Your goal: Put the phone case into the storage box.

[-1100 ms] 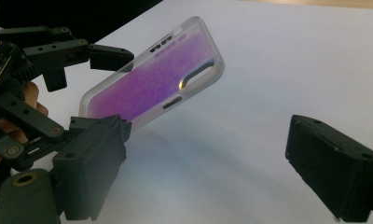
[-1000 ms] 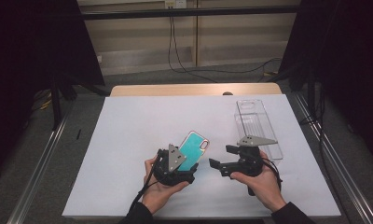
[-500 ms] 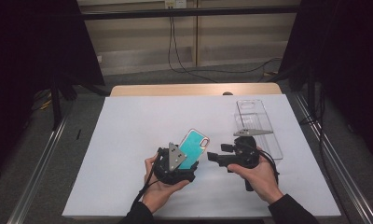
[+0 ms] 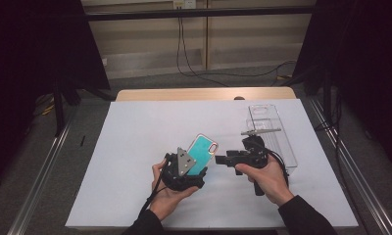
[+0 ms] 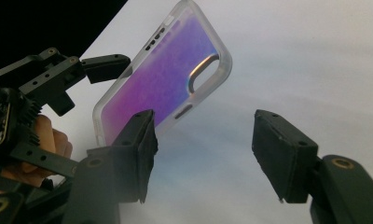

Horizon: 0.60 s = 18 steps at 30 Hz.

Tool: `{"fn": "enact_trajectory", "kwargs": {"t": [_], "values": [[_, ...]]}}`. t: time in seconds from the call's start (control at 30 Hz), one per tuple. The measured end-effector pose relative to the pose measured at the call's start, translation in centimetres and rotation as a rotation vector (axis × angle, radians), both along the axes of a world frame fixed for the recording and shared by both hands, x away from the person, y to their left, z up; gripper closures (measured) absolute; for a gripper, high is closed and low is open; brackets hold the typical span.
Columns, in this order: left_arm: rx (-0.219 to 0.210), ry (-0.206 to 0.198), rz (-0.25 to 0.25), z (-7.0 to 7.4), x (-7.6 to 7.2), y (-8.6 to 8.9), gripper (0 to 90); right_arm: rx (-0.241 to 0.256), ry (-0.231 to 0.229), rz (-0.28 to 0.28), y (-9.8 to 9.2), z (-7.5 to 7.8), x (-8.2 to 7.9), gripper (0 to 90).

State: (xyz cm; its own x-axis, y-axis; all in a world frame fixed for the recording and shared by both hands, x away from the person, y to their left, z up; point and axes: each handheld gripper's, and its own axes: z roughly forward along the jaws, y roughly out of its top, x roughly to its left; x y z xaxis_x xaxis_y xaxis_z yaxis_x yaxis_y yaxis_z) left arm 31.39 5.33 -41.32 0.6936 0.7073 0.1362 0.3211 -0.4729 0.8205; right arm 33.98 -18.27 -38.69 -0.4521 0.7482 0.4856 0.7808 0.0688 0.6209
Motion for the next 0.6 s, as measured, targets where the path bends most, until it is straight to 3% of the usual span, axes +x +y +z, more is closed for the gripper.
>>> {"fn": "enact_trajectory", "kwargs": {"t": [0.2,0.6], "values": [[0.003,-0.001,-0.002,-0.1,-0.1,-0.2,17.0,0.002,0.052,-0.012,0.2,-0.1,0.6,46.9],[0.010,0.004,-0.013,-0.2,-0.1,-0.5,17.0,0.005,0.112,-0.039,0.7,-0.1,1.5,59.1]]}}
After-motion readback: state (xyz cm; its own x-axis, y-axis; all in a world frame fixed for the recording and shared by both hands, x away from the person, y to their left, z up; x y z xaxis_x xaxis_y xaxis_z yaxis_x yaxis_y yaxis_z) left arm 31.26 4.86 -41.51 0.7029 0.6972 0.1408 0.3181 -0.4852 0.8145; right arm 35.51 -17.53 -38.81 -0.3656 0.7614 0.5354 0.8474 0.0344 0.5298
